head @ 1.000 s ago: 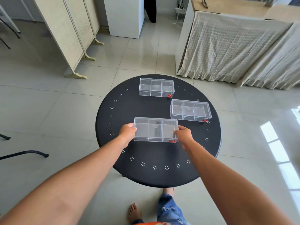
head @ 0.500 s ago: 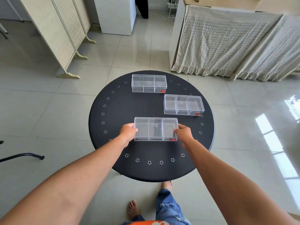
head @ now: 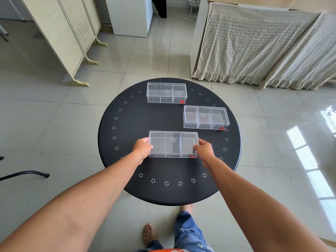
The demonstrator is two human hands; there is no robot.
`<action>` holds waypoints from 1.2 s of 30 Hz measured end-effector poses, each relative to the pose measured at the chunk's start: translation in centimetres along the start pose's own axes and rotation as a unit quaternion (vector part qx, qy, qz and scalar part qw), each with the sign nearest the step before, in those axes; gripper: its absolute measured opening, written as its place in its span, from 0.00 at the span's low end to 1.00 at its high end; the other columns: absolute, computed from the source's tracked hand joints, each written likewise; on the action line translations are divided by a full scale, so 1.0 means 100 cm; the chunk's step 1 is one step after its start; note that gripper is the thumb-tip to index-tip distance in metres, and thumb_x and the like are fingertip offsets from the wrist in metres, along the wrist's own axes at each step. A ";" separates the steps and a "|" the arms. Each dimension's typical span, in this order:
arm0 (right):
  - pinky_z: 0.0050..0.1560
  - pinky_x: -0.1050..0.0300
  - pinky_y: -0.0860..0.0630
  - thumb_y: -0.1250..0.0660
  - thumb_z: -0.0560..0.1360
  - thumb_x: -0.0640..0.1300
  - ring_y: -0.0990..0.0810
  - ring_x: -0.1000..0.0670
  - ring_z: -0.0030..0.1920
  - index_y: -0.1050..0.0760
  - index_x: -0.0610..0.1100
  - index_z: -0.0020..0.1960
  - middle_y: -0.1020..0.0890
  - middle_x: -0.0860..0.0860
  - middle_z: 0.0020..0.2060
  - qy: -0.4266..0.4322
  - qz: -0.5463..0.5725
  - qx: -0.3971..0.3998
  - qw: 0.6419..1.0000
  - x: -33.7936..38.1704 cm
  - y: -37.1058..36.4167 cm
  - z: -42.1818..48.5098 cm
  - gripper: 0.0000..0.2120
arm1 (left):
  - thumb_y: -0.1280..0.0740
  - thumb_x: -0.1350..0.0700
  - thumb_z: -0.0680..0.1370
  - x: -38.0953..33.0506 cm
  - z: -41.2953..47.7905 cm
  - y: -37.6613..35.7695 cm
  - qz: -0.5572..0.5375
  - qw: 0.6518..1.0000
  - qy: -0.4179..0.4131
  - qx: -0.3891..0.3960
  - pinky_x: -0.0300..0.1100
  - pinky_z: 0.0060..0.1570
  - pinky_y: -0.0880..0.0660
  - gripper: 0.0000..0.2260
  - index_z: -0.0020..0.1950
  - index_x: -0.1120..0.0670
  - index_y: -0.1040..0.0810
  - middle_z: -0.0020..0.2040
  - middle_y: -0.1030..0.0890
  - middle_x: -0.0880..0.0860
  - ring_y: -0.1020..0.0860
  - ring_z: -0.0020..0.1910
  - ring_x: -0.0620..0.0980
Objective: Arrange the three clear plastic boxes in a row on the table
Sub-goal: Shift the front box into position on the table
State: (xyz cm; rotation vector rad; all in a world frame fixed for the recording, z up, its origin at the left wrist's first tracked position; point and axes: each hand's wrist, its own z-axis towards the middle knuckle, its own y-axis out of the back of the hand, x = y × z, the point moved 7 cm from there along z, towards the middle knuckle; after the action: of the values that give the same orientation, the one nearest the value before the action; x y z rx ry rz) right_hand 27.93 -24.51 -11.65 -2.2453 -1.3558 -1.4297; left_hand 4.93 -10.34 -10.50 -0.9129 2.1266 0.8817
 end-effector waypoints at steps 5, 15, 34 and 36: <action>0.50 0.57 0.24 0.42 0.76 0.32 0.20 0.47 0.48 0.21 0.47 0.59 0.18 0.50 0.47 0.007 0.002 0.004 1.000 0.004 0.001 0.003 0.18 | 0.41 0.68 0.76 0.000 0.005 0.000 0.003 1.000 0.003 0.001 0.48 0.61 0.24 0.22 0.67 0.54 0.25 0.59 0.19 0.53 0.21 0.57 0.54; 0.52 0.55 0.22 0.42 0.77 0.33 0.18 0.46 0.49 0.21 0.45 0.61 0.17 0.50 0.48 0.005 -0.006 0.007 1.000 0.006 0.000 0.011 0.17 | 0.41 0.68 0.76 -0.003 0.015 0.000 0.005 1.000 0.003 0.001 0.47 0.60 0.24 0.21 0.67 0.54 0.24 0.57 0.19 0.52 0.21 0.57 0.54; 0.47 0.58 0.30 0.40 0.76 0.41 0.20 0.46 0.48 0.27 0.45 0.70 0.17 0.47 0.53 -0.026 0.056 -0.144 0.988 0.023 0.039 0.013 0.22 | 0.41 0.62 0.76 -0.042 0.025 0.013 0.065 0.994 -0.027 -0.089 0.40 0.54 0.33 0.27 0.75 0.50 0.36 0.75 0.33 0.54 0.28 0.68 0.55; 0.47 0.57 0.27 0.42 0.76 0.42 0.20 0.45 0.48 0.24 0.47 0.67 0.17 0.47 0.51 -0.022 0.050 -0.178 0.982 0.032 0.054 0.021 0.21 | 0.41 0.60 0.76 -0.060 0.030 0.010 0.070 0.993 -0.054 -0.082 0.40 0.56 0.34 0.24 0.73 0.50 0.32 0.74 0.31 0.53 0.28 0.68 0.54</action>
State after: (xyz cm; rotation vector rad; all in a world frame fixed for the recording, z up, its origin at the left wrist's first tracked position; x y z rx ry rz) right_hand 33.80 -24.58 -8.53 -2.5319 -1.0465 -1.7098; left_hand 8.32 -5.43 -7.28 -0.7850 2.0670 1.1655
